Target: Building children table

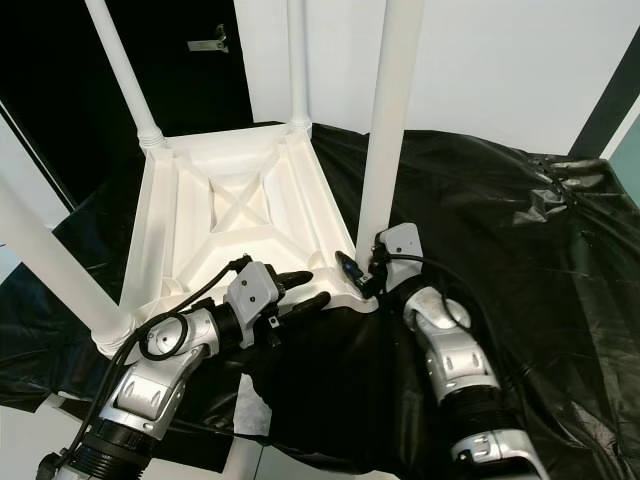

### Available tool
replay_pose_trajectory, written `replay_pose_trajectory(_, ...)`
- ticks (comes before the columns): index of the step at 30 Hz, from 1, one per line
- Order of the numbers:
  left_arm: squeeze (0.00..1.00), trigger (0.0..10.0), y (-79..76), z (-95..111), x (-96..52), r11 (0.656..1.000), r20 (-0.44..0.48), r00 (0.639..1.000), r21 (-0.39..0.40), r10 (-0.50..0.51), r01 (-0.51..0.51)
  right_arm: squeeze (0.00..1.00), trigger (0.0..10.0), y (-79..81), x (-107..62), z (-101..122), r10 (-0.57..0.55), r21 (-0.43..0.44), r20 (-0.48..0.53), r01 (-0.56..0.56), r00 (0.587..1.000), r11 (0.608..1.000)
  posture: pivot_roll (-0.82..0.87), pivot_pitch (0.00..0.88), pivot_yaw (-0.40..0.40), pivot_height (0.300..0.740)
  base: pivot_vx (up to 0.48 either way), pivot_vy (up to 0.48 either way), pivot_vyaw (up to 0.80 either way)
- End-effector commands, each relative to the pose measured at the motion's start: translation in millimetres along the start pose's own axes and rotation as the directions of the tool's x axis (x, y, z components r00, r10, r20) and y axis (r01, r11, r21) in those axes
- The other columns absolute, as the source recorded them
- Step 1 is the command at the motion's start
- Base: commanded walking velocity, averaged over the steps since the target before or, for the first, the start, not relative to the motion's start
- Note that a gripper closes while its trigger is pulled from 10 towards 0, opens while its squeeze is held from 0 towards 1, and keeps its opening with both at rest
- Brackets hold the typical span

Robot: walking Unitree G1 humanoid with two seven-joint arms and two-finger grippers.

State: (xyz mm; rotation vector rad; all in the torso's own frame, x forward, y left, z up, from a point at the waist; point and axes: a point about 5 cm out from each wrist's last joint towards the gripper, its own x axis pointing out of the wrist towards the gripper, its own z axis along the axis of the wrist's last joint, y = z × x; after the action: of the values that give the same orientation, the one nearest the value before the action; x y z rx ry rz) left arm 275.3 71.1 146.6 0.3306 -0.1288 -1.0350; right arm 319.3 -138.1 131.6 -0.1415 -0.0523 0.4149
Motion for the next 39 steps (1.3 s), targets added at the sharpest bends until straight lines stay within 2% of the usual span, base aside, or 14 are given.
replay_pose_trajectory(1, 0.0, 10.0, -0.7, -0.6, 1.4, 1.0, -0.003, 1.0, -0.01, 0.029, -0.029, 0.0, 10.0, 2.7, -4.6, -15.7, -0.131, 0.034, -0.086, 0.134, 0.988, 0.99, -0.02, 0.0, -0.007, 0.74, 0.0, 0.0, 0.0)
replay_pose_trajectory(4, 0.0, 10.0, -0.6, -0.3, 1.5, 1.0, -0.002, 1.0, -0.009, 0.027, -0.027, 0.0, 10.0, 4.3, -4.8, -15.9, -0.185, 0.038, -0.092, 0.189, 0.978, 0.981, -0.02, 0.0, -0.006, 0.74, 0.0, 0.0, 0.0)
replay_pose_trajectory(6, 0.0, 10.0, -0.1, 0.0, 1.2, 1.0, 0.001, 1.0, -0.007, 0.024, -0.024, 0.0, 10.0, 9.6, -5.7, -15.7, -0.291, 0.035, -0.1, 0.295, 0.952, 0.955, -0.02, 0.0, -0.001, 0.74, 0.0, 0.0, 0.0)
replay_pose_trajectory(8, 0.0, 10.0, -0.1, 0.0, 1.2, 1.0, 0.001, 1.0, -0.007, 0.024, -0.024, 0.0, 10.0, 9.6, -5.7, -15.7, -0.291, 0.035, -0.1, 0.295, 0.952, 0.955, -0.02, 0.0, -0.001, 0.74, 0.0, 0.0, 0.0)
replay_pose_trajectory(9, 0.0, 10.0, -0.4, 0.4, 1.2, 1.0, 0.005, 1.0, -0.009, 0.02, -0.02, 0.0, 10.0, 14.4, -6.3, -15.0, -0.348, 0.052, -0.102, 0.354, 0.932, 0.934, -0.03, 0.0, 0.001, 0.74, 0.0, 0.0, 0.0)
replay_pose_trajectory(14, 0.0, 10.0, -0.6, 1.0, 1.6, 1.0, 0.008, 1.0, -0.008, 0.016, -0.016, 0.0, 10.0, 21.8, -5.8, -13.6, -0.384, 0.066, -0.104, 0.391, 0.918, 0.918, -0.03, 0.0, 0.0, 0.74, 0.0, 0.0, 0.0)
replay_pose_trajectory(16, 0.0, 10.0, -0.7, 2.6, 3.0, 1.0, 0.015, 1.0, -0.005, 0.012, -0.012, 0.0, 10.0, 32.2, -3.7, -7.9, -0.383, 0.097, -0.081, 0.39, 0.92, 0.916, -0.03, 0.0, -0.004, 0.74, 0.0, 0.0, 0.0)
replay_pose_trajectory(22, 0.0, 10.0, -0.6, 2.2, 3.9, 1.0, 0.015, 1.0, -0.001, 0.014, -0.014, 0.04, 10.0, 25.0, -5.9, -2.5, -0.396, 0.1, -0.058, 0.4, 0.916, 0.911, -0.02, 0.0, -0.008, 0.74, 0.0, 0.0, 0.0)
replay_pose_trajectory(23, 0.0, 10.0, -0.8, 2.7, 4.3, 1.0, 0.016, 1.0, 0.0, 0.015, -0.015, 1.0, 10.0, 25.2, -6.8, -0.9, -0.38, 0.11, -0.047, 0.383, 0.924, 0.917, -0.02, 0.0, -0.011, 0.74, 0.0, 0.0, 0.0)
replay_pose_trajectory(32, 0.0, 10.0, -1.5, 2.7, 3.4, 1.0, 0.016, 1.0, 0.004, 0.012, -0.012, 1.0, 10.0, 31.7, -13.4, 5.3, -0.24, 0.144, 0.021, 0.235, 0.97, 0.961, -0.03, 0.0, -0.006, 0.74, 0.0, 0.0, 0.0)
replay_pose_trajectory(36, 0.0, 10.0, -1.8, 2.1, 2.4, 1.0, 0.014, 1.0, 0.005, 0.004, -0.004, 1.0, 10.0, 21.0, -23.9, 4.0, -0.131, 0.123, 0.041, 0.126, 0.99, 0.984, -0.03, 0.0, 0.001, 0.74, 0.0, 0.0, 0.0)
replay_pose_trajectory(37, 0.0, 10.0, -1.1, 2.3, 2.2, 1.0, 0.014, 1.0, 0.006, 0.001, -0.001, 0.54, 10.0, 13.9, -28.1, 3.4, -0.069, 0.11, 0.043, 0.064, 0.997, 0.992, -0.04, 0.0, 0.003, 0.74, 0.0, 0.0, 0.0)
replay_pose_trajectory(38, 0.0, 10.0, -1.1, 2.3, 2.2, 1.0, 0.014, 1.0, 0.006, 0.001, -0.001, 0.54, 10.0, 13.9, -28.1, 3.4, -0.069, 0.11, 0.043, 0.064, 0.997, 0.992, -0.04, 0.0, 0.003, 0.74, 0.0, 0.0, 0.0)
replay_pose_trajectory(39, 0.0, 10.0, 0.2, 2.2, 2.2, 1.0, 0.015, 1.0, 0.001, 0.002, -0.002, 0.0, 10.0, 7.6, -30.4, 2.9, 0.007, 0.077, 0.04, -0.01, 0.999, 0.997, -0.04, 0.0, 0.005, 0.74, 0.0, 0.0, 0.0)
